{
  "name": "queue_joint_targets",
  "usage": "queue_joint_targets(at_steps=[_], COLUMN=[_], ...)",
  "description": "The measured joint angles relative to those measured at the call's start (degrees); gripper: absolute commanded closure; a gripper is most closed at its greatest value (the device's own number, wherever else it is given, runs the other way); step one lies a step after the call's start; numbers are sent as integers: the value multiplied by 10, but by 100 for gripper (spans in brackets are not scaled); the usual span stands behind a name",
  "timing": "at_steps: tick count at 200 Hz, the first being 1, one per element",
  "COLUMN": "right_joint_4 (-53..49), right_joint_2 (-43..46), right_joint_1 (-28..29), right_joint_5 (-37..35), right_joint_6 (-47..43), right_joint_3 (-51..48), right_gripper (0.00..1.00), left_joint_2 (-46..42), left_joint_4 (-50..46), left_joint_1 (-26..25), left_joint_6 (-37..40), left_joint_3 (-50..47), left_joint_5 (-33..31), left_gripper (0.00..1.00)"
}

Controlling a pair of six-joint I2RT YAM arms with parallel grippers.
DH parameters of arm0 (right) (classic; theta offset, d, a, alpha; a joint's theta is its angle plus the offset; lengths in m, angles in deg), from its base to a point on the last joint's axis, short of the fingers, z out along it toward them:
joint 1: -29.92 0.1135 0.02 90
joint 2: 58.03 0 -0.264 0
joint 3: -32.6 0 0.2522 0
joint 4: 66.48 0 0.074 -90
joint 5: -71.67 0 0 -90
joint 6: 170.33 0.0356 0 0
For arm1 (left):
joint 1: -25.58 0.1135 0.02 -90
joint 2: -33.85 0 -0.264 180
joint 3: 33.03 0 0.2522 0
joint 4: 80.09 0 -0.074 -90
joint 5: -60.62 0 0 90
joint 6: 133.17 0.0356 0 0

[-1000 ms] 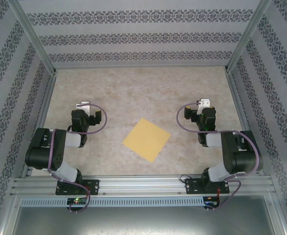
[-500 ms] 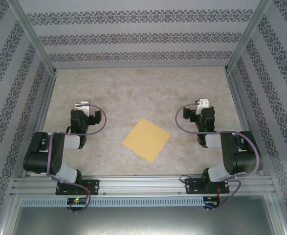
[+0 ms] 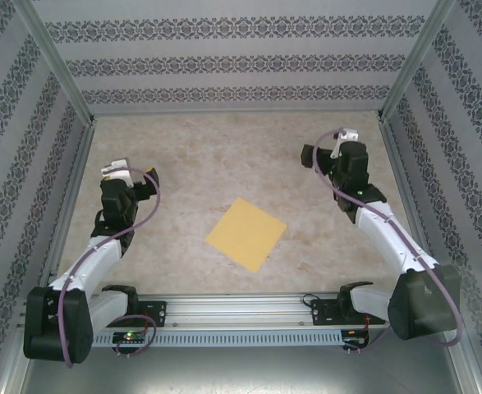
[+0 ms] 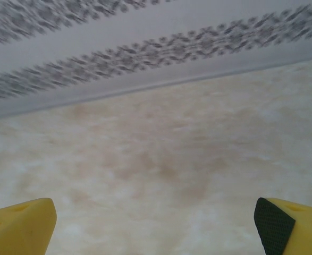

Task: Fold a paper plane with a square sheet of paper (pick it up from the middle)
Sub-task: Rotate the square sheet of paper at the center of the table.

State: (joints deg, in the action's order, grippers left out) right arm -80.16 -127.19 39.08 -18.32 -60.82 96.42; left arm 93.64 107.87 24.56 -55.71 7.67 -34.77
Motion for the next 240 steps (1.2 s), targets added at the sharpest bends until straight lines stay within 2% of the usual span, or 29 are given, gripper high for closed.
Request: queue_joint_targets(at_steps=[16, 32, 55, 75, 136, 172, 240], right_joint_4=[-50, -100, -158, -181, -211, -218, -226], right_joint_2=[-5, -28, -63, -87, -160, -203, -250], right_joint_1=[12, 52, 137, 184, 216, 252, 242], right_joint_5=[64, 111, 134, 141, 144, 144, 133], right_joint_6=[59, 112, 169, 206, 243, 254, 255], right_joint_3=[13, 6, -10, -21, 0, 21, 23], right_gripper=[3, 2, 2, 2, 3, 2, 3], left_joint_2=[-19, -32, -28, -16, 7, 7, 7], left_joint_4=[-46, -77, -122, -143, -166, -172, -181], left_joint_1=[0, 1, 4, 4, 4, 3, 3], left_joint_6=[-56, -101, -145, -165, -172, -171, -171], left_joint_3=[17, 20, 28, 43, 68, 68, 68], left_joint_5=[-16, -19, 7, 51, 155, 172, 177], left_gripper=[0, 0, 0, 0, 0, 0, 0])
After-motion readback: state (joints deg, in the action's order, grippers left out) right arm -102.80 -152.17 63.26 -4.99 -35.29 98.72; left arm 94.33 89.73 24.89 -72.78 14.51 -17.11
